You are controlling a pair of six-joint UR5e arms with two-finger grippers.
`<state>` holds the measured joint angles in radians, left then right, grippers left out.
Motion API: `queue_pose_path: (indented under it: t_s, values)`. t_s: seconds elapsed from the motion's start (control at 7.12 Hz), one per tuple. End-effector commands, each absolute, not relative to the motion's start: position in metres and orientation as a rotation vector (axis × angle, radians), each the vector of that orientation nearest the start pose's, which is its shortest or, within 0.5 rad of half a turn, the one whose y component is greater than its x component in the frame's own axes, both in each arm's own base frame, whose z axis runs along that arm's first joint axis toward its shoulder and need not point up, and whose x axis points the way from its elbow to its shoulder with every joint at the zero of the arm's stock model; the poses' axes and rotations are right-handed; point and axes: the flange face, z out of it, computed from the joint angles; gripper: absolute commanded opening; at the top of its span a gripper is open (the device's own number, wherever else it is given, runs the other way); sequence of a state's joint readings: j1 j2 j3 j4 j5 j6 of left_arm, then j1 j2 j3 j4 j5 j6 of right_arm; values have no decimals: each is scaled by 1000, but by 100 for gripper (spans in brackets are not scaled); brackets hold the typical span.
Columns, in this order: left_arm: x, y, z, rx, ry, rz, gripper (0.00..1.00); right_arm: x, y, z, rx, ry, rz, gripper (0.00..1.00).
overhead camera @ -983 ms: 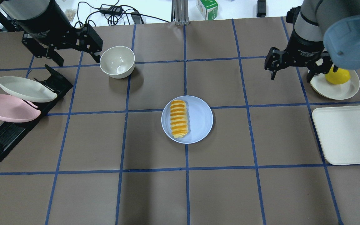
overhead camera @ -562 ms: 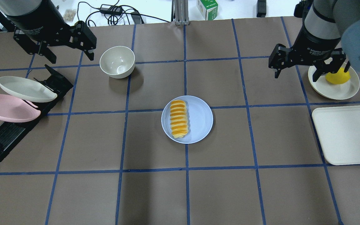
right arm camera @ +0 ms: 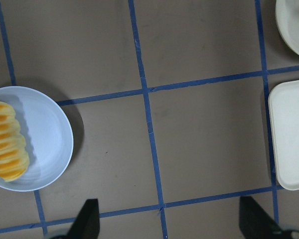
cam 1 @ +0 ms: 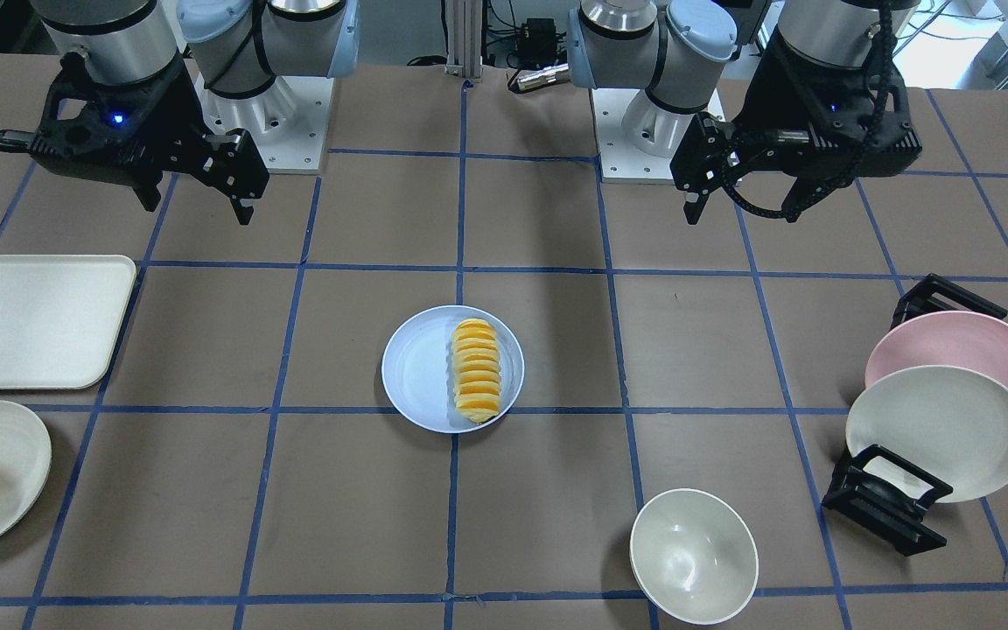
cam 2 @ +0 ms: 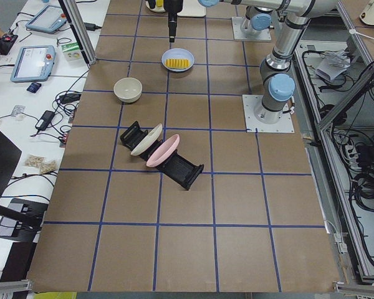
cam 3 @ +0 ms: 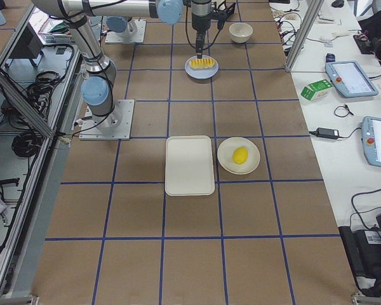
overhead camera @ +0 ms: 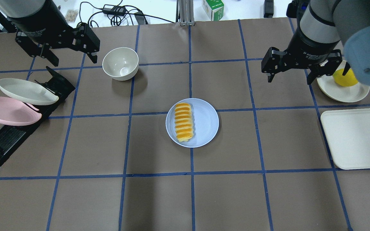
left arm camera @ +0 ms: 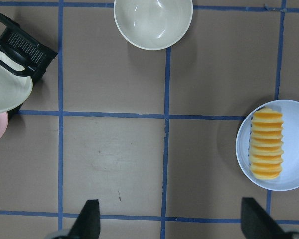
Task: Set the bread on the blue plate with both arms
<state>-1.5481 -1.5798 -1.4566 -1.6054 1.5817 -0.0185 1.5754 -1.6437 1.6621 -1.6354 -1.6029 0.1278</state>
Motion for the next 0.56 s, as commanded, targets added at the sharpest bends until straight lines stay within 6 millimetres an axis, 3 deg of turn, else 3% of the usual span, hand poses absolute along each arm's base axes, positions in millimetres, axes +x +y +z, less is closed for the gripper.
queue_pose_path:
  t_s: [0.0, 0.42]
  values:
    - [-120, -502, 533, -61, 3117, -93, 100, 135, -462, 487, 164, 3161, -85, 100]
    - [-121, -504, 530, -65, 3129, -91, 100, 137, -459, 482, 56, 3136, -43, 100]
